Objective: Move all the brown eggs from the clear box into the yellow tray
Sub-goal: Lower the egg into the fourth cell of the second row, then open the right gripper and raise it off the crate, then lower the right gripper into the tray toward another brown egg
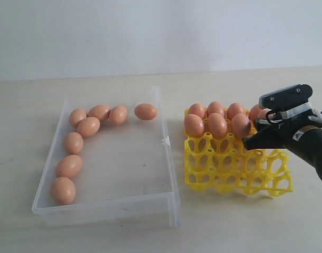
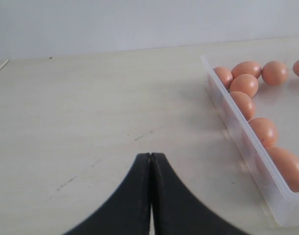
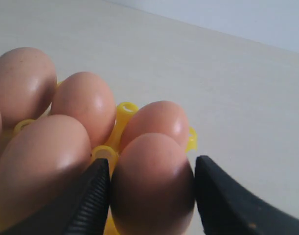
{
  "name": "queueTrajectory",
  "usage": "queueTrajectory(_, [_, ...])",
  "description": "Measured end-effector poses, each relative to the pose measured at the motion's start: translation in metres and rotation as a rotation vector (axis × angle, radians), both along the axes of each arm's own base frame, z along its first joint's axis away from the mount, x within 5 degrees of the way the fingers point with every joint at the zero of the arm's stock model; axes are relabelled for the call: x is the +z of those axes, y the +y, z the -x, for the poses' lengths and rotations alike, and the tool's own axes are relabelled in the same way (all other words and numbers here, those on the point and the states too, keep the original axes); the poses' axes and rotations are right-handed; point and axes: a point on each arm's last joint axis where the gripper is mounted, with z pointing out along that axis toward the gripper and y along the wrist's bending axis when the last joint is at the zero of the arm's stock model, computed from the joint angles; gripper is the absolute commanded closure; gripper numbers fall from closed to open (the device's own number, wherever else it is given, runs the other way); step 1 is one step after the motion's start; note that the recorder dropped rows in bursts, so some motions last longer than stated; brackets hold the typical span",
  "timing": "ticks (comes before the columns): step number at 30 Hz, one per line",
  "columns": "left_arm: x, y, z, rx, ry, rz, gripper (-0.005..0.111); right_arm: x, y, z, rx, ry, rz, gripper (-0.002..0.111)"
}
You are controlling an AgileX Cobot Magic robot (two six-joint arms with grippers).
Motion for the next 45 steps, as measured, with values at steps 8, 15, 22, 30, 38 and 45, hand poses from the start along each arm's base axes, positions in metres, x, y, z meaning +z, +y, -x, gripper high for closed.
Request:
queueTrajectory(8, [0.000,0.000,0.000,0.000,0.000,0.000,0.107,-0.002,0.002,0.001,0.058,0.021,0.060,0.045])
queueTrajectory(15, [0.000,0.000,0.000,0.000,0.000,0.000,0.107,0.021,0.001,0.001,0.076,-0.029,0.105,0.043])
queueTrajectory(22, [0.000,0.000,0.000,0.000,0.000,0.000,0.107,0.047,0.000,0.007,0.092,-0.039,0.141,0.054])
queueTrajectory(30, [0.000,0.000,0.000,0.000,0.000,0.000,0.107,0.159,0.013,0.017,0.147,-0.097,0.073,0.108])
queueTrajectory(38, [0.000,0.000,0.000,0.000,0.000,0.000,0.107,0.240,0.093,0.009,0.407,0.094,0.058,0.108])
queueTrajectory(45, [0.000,0.000,0.000,0.000,0.000,0.000,0.107,0.212,0.184,-0.009,0.556,0.354,0.068,0.106])
